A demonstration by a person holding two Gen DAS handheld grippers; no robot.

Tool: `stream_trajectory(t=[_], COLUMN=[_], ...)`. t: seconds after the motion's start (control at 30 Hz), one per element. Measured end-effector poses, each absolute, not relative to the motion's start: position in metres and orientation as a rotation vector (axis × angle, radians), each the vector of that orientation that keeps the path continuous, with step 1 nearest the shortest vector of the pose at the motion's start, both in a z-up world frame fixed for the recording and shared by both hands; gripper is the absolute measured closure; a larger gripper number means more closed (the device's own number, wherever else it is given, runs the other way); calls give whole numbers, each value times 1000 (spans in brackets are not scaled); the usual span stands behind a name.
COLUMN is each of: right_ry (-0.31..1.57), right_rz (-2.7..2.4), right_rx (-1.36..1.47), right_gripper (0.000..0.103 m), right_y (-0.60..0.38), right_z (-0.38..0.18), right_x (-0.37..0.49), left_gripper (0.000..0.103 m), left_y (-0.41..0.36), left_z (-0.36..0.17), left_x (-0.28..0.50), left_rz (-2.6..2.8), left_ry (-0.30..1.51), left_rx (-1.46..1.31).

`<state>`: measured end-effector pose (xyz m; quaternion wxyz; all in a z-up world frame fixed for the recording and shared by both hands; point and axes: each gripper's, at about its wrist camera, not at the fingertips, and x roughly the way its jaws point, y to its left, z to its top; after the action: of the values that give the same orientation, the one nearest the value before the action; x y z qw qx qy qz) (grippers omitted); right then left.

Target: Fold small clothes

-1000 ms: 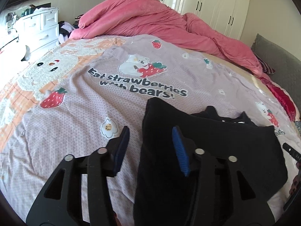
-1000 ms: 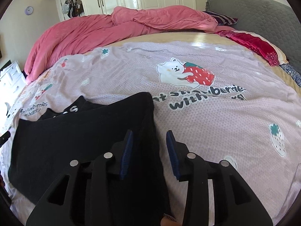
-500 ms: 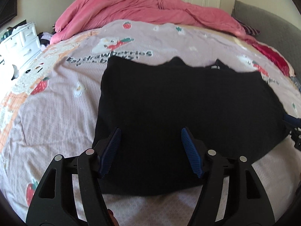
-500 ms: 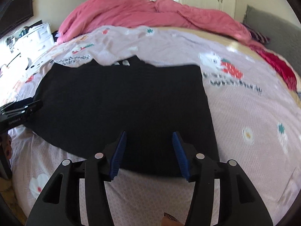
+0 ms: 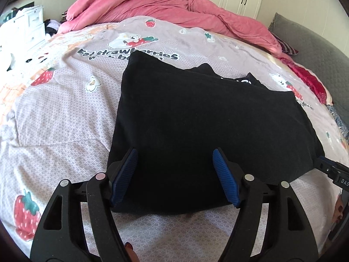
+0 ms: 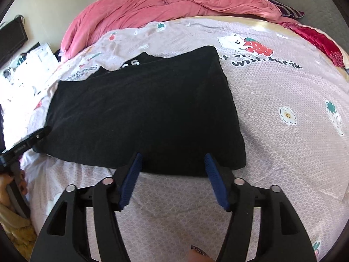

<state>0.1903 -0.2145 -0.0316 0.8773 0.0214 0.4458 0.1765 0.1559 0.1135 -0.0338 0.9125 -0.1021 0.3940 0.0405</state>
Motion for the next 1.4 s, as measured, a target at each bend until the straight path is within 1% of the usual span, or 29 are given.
stream_trajectory(t=[0.1,0.27,0.3,0.33,0.43,0.47,0.5,0.53,0.67,0.73,0.8,0.93,1.1,1.23,1.4], right_ry=[928,925,922,917,901,895,891,884,859,847,832,815,808,795,775], right_rz=[371,379,380,381,390,393,400,409,435,454,466,500,538,576,633], right_rx=[53,46,44,42,23,13,8,4,-33,-58,-85,-124,-170,-218,-306], right_gripper=[39,38,34,32,32,31,26,24,21,20,16,14,13,10,10], right_y=[-215,-212,-211,-209,-202,-198,-195,-191,-174,-163,-152,-132,-105,-83,-50], right_z=[-28,-24,-23,-22,-19,-17,-15,-14,-8,-6,-4,-3,-5,-7,-11], right_x=[186,179,178,176,171,170,169,167,164,162,160,156,154,149,143], left_gripper=[39,36,36,35,28,28,27,23,21,15,15,10,10,10,10], left_y=[114,114,115,116,121,124,127,131,145,150,154,161,168,176,191], left_z=[-33,-31,-31,-30,-28,-27,-28,-28,-29,-28,-27,-27,-25,-24,-23], left_x=[154,150,149,147,143,141,141,141,140,139,138,137,135,134,131], left_rz=[83,82,85,87,96,104,111,123,159,174,188,209,233,256,287], left_ry=[807,801,799,796,784,781,781,785,782,774,769,767,756,749,737], left_rx=[-216,-214,-216,-219,-233,-241,-248,-258,-294,-305,-313,-320,-325,-336,-366])
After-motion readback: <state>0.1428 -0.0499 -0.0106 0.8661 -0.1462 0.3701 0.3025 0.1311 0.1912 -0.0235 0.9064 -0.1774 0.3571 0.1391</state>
